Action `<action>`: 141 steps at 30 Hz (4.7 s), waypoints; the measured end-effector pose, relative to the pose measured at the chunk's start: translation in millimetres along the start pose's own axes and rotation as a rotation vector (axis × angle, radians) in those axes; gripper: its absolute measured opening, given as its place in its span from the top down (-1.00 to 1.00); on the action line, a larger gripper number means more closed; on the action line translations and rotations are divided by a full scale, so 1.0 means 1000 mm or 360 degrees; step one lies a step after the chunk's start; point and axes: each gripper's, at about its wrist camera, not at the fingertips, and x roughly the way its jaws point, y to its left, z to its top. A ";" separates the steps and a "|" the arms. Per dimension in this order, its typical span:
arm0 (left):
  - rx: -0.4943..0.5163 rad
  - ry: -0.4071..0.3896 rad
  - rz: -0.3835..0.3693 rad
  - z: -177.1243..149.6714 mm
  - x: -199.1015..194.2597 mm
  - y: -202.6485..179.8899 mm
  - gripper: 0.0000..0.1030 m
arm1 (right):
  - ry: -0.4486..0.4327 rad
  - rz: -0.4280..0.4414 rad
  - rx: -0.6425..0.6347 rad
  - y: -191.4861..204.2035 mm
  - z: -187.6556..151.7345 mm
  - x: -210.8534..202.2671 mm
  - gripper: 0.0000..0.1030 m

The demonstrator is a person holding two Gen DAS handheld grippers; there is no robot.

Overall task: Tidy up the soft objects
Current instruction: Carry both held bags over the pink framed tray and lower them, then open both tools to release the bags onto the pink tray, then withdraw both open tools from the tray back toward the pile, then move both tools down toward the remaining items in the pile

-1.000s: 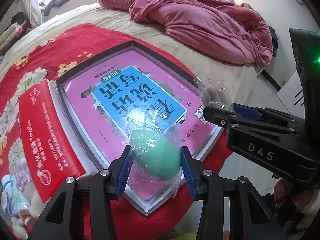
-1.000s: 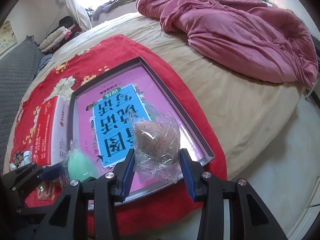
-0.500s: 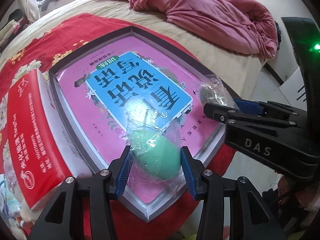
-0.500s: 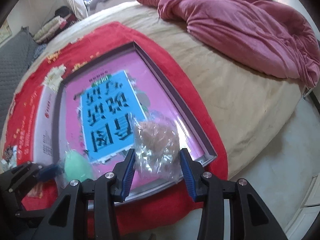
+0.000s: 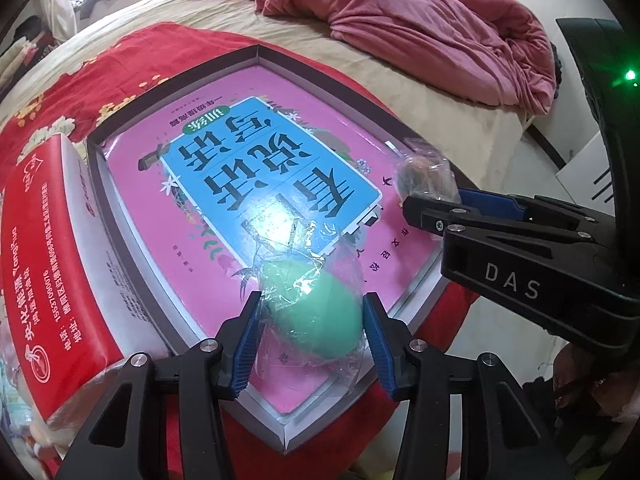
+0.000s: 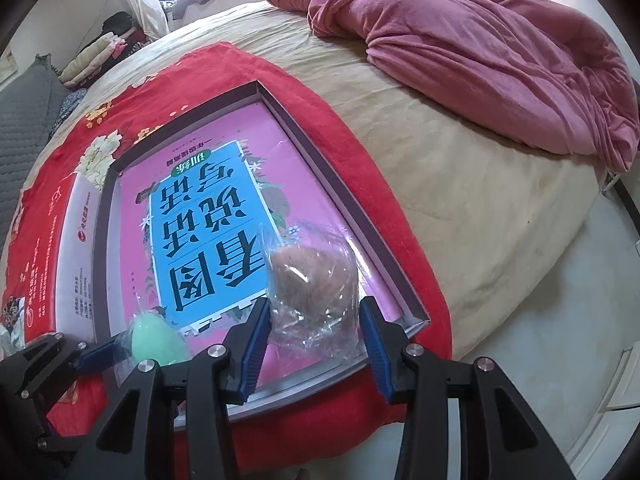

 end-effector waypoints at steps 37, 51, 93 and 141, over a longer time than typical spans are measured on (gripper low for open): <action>0.0035 -0.0075 0.0015 0.002 -0.017 -0.002 -0.41 | -0.0105 -0.0012 0.0012 -0.003 0.000 -0.023 0.00; 0.0017 -0.0185 0.0008 -0.005 -0.052 -0.002 -0.47 | -0.0139 -0.0026 0.0034 -0.004 -0.003 -0.042 -0.15; -0.0247 -0.0483 0.0196 -0.072 -0.208 0.100 -0.49 | -0.0443 0.0049 -0.0123 0.102 -0.015 -0.168 -0.34; -0.0621 -0.0465 0.0438 -0.194 -0.265 0.226 -0.50 | -0.0372 0.0263 -0.0549 0.265 -0.094 -0.175 -0.35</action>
